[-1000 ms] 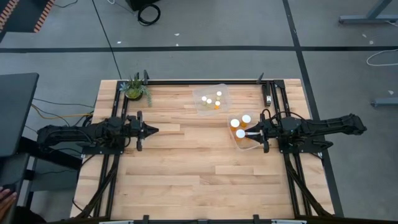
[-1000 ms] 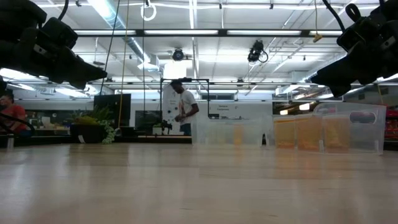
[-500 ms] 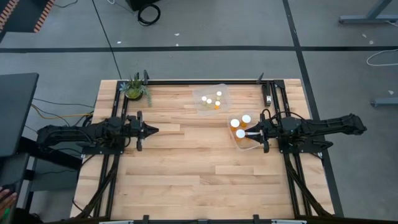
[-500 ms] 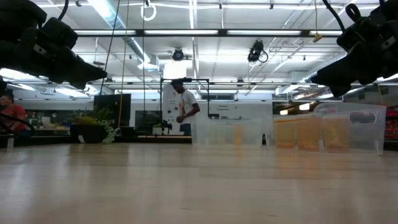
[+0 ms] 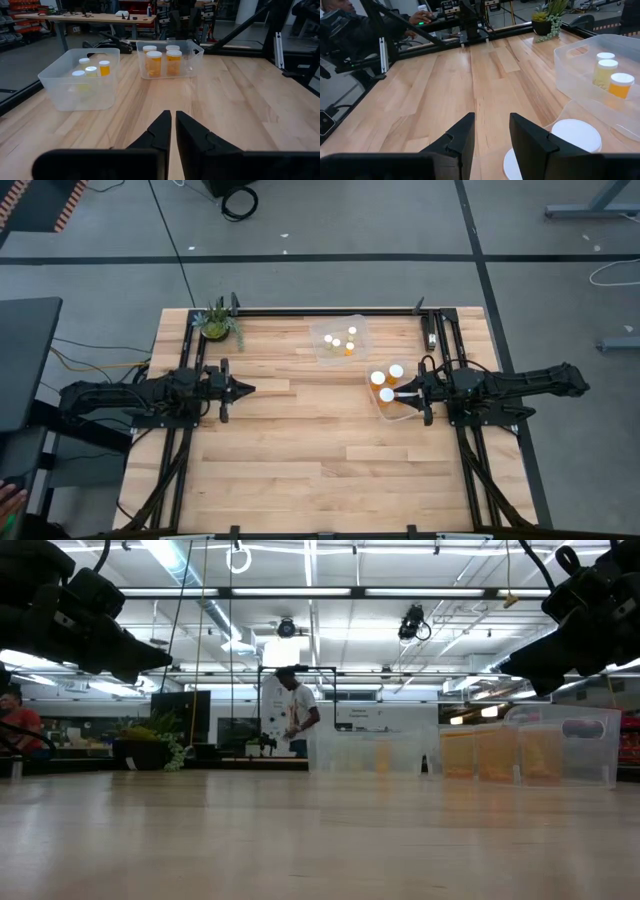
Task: Pick and place medicine bottles into bin by pill shape (circle, oval)
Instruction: Return to Home Position
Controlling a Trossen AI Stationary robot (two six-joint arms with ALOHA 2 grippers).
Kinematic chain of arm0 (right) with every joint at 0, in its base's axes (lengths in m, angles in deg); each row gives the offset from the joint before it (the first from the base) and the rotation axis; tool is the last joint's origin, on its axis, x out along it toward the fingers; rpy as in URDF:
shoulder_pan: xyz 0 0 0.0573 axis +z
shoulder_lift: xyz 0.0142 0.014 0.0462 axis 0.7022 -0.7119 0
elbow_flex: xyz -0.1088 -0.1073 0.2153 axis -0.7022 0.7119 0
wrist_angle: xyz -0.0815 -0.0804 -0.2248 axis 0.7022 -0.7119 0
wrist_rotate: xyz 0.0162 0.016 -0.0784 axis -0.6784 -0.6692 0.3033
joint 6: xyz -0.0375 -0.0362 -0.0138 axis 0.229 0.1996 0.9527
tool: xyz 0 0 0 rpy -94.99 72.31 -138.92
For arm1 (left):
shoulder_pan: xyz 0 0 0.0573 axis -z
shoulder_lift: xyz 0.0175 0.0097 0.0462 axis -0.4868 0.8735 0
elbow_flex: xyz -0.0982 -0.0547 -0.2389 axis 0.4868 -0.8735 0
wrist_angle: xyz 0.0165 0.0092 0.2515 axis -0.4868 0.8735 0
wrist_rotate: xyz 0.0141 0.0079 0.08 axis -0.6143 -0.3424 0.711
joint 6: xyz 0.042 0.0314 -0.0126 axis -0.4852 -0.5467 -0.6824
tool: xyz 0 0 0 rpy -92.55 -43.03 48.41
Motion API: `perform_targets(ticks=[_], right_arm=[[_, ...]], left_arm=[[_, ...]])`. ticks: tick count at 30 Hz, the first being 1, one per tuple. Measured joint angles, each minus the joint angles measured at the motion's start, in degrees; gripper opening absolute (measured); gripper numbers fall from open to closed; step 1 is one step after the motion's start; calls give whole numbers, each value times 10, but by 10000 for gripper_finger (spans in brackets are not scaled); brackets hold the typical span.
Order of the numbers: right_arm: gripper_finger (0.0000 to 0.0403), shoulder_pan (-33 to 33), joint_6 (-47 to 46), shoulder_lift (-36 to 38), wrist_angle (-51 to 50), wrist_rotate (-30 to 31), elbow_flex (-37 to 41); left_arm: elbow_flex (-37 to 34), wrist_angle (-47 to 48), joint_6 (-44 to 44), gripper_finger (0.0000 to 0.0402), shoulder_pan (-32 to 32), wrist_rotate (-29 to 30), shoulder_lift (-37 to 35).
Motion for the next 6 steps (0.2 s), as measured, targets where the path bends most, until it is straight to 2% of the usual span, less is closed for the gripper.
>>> perform_targets(ticks=[6], right_arm=[[129, 0, 0, 0, 0, 0, 0]], left_arm=[[0, 0, 0, 26, 0, 0, 0]])
